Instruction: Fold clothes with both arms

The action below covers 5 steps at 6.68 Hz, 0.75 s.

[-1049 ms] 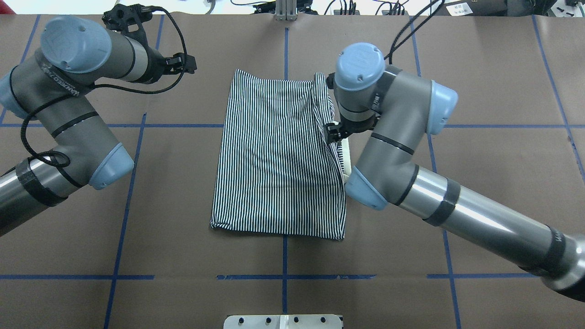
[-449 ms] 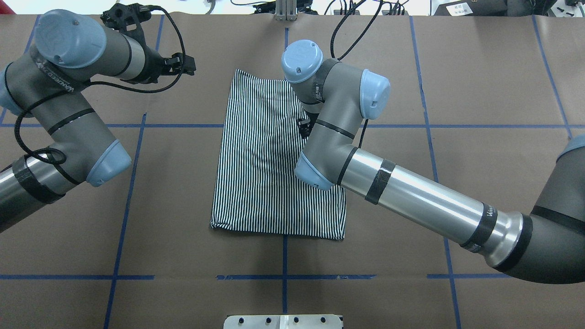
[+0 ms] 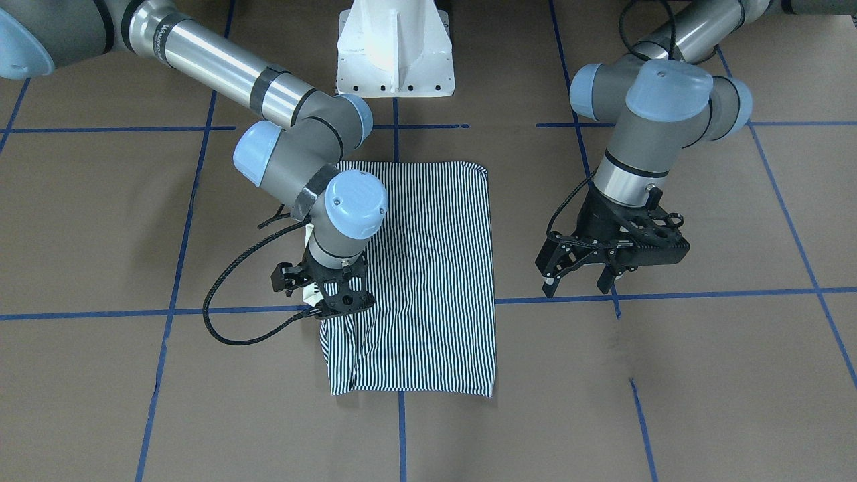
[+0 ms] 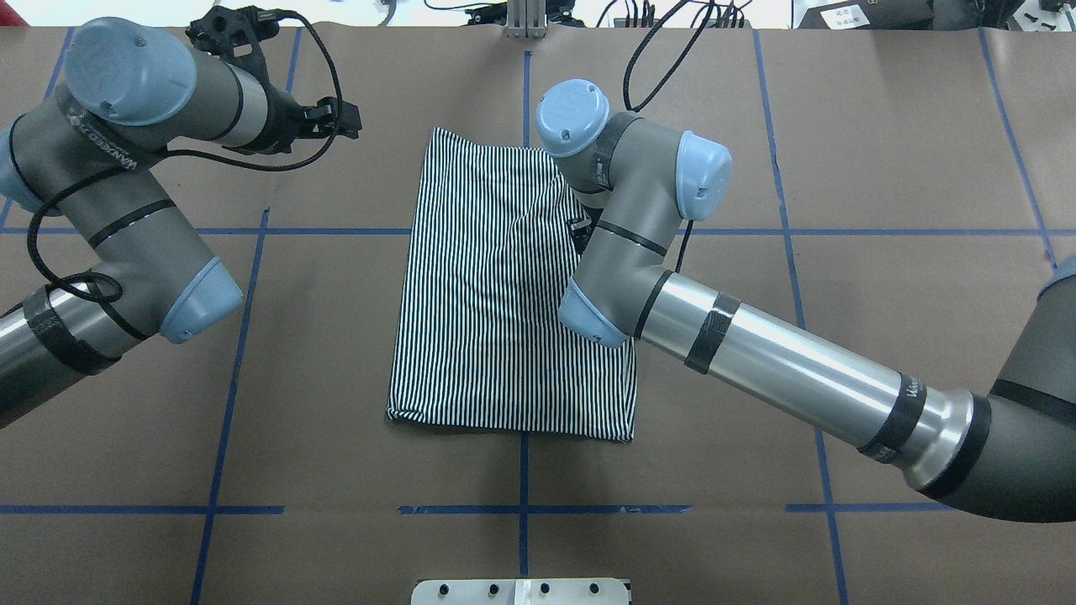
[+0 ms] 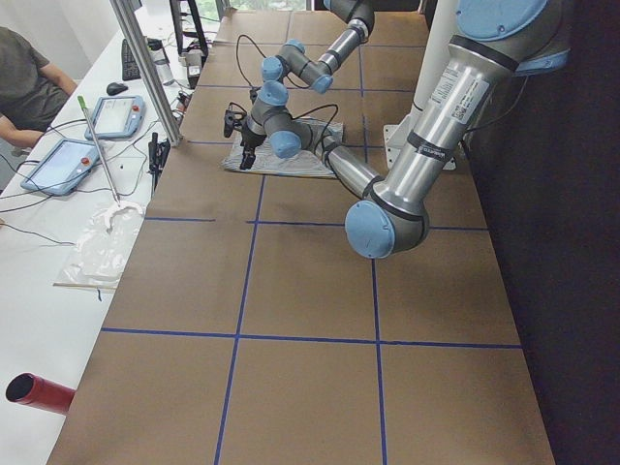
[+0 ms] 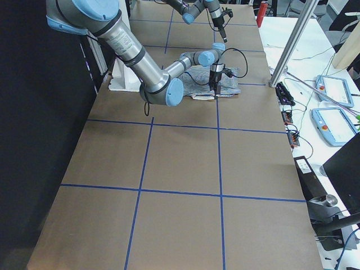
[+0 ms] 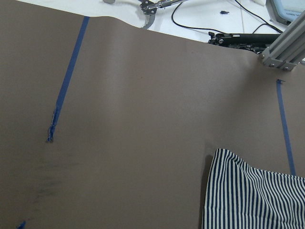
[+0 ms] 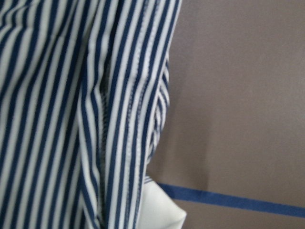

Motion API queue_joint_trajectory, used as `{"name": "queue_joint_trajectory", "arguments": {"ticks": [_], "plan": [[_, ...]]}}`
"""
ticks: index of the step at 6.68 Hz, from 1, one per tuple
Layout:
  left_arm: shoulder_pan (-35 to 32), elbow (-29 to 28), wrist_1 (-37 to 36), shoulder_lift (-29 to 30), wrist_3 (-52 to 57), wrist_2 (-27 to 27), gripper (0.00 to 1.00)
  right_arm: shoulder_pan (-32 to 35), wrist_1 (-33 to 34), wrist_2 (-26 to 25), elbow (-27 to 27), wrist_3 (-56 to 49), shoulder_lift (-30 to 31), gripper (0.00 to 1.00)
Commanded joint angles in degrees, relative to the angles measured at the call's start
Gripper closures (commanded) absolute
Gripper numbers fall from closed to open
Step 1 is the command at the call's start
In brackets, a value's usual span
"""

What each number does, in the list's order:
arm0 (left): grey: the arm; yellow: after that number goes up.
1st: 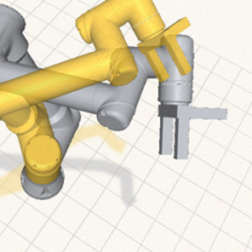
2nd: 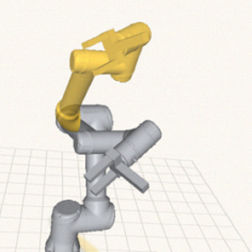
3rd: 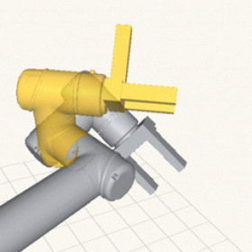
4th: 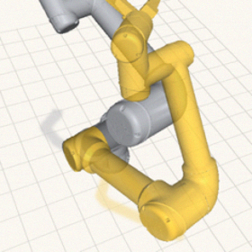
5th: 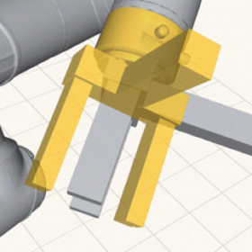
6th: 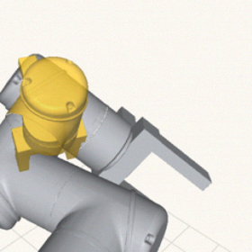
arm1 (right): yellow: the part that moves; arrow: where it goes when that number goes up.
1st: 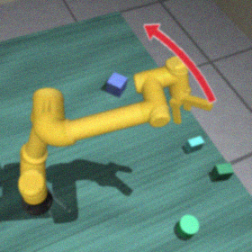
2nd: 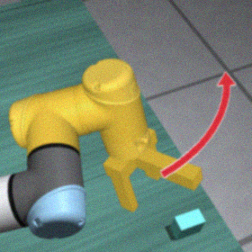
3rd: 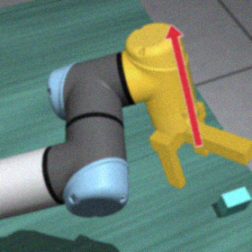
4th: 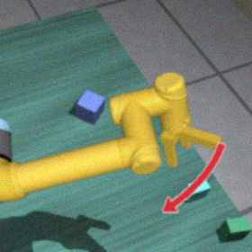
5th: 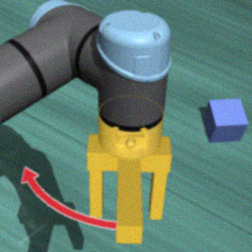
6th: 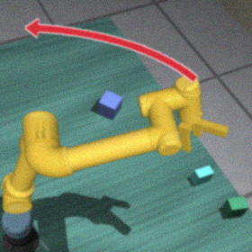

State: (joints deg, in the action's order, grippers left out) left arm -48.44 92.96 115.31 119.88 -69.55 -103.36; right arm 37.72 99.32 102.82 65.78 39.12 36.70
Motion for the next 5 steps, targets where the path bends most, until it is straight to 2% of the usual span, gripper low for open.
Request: {"name": "queue_joint_trajectory", "arguments": {"ticks": [1,2,4,5], "plan": [[0.0,0.0,0.0,0.1,-0.2,0.0,0.0,3.5,-0.3,-0.2,2.0,-7.1,4.7,0.0],[0.0,0.0,-0.1,0.3,-0.4,0.0,0.0,5.6,-0.4,0.6,4.2,-8.9,6.5,0.0],[0.0,0.0,-0.1,0.4,-0.4,0.0,0.0,7.0,-0.6,4.5,4.3,-7.8,2.1,0.0],[0.0,0.0,0.0,0.4,-0.4,-0.2,0.0,6.9,-0.7,9.1,6.5,-5.7,1.7,0.0]]}}
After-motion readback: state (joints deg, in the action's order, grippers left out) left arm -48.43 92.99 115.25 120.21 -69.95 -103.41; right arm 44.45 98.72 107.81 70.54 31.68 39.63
